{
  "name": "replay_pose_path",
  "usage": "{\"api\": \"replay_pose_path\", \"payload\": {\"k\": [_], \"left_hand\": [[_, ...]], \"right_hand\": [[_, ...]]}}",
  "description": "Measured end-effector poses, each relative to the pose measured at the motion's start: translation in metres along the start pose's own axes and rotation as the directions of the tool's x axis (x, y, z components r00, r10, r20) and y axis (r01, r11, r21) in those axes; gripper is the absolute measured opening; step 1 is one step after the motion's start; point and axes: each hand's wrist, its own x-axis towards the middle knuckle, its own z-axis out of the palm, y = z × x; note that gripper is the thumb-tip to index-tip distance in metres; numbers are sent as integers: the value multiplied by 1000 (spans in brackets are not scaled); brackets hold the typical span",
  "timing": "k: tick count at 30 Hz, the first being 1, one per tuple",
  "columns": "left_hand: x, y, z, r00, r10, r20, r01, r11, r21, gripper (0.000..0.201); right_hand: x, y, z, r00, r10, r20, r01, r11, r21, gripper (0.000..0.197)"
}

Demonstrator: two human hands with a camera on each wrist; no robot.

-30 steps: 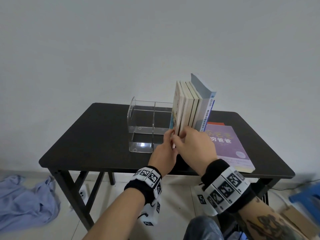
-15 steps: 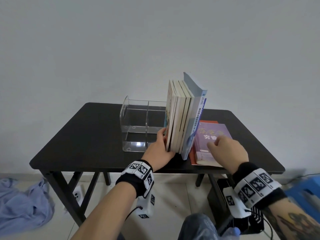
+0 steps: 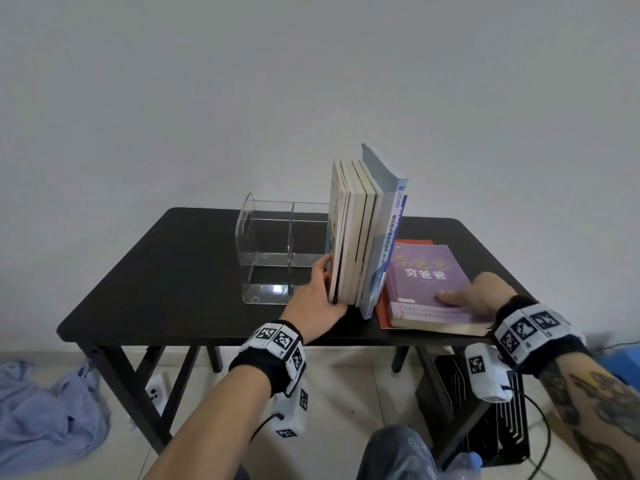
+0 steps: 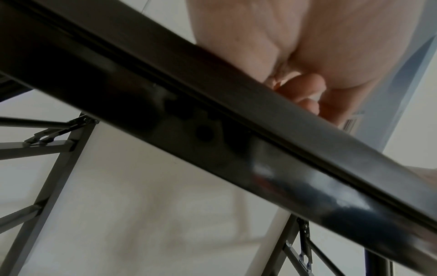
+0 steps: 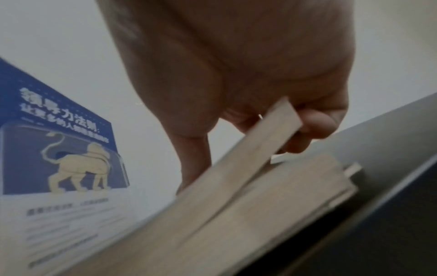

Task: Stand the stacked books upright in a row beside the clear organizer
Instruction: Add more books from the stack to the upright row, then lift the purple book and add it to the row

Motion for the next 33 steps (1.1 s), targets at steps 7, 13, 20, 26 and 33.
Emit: {"api": "replay_pose_path", "payload": {"k": [7,13,20,26,33], "left_hand": [[0,-1,0,1000,1,0,-1,1000,6,93],[0,-1,0,1000,-6,-3,6,1000,6,93],[0,0,0,1000,-9,1,9,1000,-2,93],[-1,0,-1,1000,-15,2,15,1000,-5,93],[-2,2,-2,1000,-16,0,16,1000,-14,92]], "right_hand": [[3,6,2,1000,-11,19,10,996,85,47],[-3,-4,7,998,-49,32,49,999,1,48],[8,-2,0,980,29,199,-95,940,329,44],[14,-10,-2,995,5,96,-48,888,458,33],[-16,-25,-28,962,-37,-271,168,863,477,23]]}}
